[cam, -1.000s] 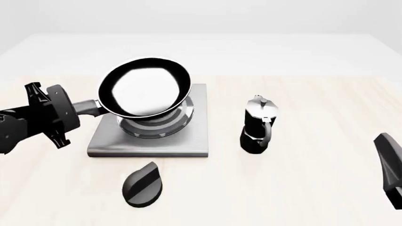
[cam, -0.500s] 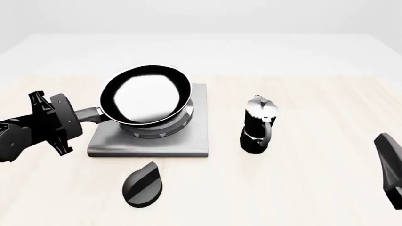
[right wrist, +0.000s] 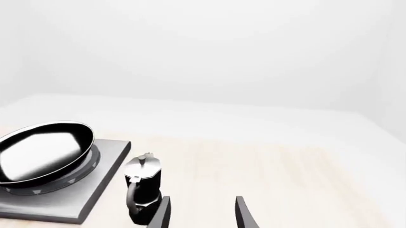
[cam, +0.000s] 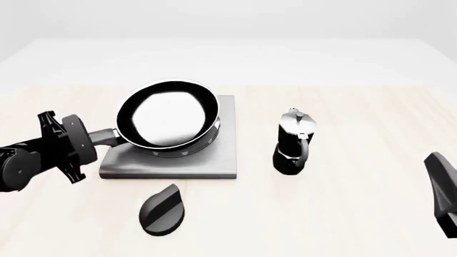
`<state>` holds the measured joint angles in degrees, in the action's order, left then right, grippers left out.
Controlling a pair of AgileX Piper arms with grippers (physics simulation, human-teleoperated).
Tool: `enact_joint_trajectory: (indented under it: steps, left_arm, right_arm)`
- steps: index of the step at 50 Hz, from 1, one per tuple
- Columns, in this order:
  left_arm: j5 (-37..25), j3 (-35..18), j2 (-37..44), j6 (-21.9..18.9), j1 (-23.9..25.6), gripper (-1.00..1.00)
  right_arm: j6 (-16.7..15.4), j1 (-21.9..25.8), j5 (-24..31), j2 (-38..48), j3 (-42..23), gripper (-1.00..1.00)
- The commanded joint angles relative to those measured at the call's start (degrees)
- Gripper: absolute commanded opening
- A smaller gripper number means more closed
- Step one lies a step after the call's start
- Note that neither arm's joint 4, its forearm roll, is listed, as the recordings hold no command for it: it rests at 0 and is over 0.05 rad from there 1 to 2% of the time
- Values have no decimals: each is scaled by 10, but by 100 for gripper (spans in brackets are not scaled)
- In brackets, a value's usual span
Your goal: Turn on the stove and put the frying pan on it.
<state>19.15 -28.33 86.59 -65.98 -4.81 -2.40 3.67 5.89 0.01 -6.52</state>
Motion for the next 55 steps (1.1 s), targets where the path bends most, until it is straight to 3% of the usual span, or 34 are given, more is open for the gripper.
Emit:
enact_joint_trajectory:
  steps: [1, 28, 29, 55]
  left_arm:
    - [29, 0, 7, -17, 3, -100]
    - [50, 12, 23, -21, 9, -100]
    - [44, 6, 11, -14, 13, 100]
    - [35, 17, -18, -19, 35, 100]
  right_arm:
    - [1, -1, -2, 0, 3, 100]
    - [2, -2, 0, 0, 1, 100]
    - [3, -2, -1, 0, 3, 100]
    - [3, -4, 0, 0, 0, 100]
